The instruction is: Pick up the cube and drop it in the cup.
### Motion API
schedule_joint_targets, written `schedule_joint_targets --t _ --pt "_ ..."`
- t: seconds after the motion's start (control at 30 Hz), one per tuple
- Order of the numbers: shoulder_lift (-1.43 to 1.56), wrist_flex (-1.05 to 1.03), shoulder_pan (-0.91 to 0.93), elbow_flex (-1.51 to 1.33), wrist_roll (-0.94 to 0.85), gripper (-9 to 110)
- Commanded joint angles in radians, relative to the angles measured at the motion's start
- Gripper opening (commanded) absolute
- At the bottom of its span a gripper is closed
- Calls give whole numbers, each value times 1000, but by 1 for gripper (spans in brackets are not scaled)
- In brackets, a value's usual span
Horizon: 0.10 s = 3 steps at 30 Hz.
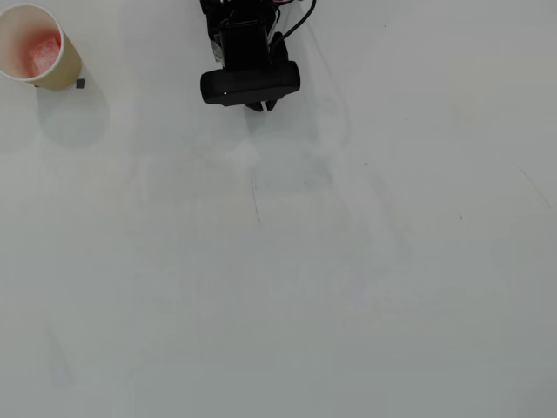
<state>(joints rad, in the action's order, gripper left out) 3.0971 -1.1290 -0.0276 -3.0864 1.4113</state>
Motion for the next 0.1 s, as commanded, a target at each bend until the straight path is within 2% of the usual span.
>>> schedule_joint_targets --t 0.0,0.07 --pt "38 0 -9 -35 5 1" --pt "38 0 -9 -35 5 1"
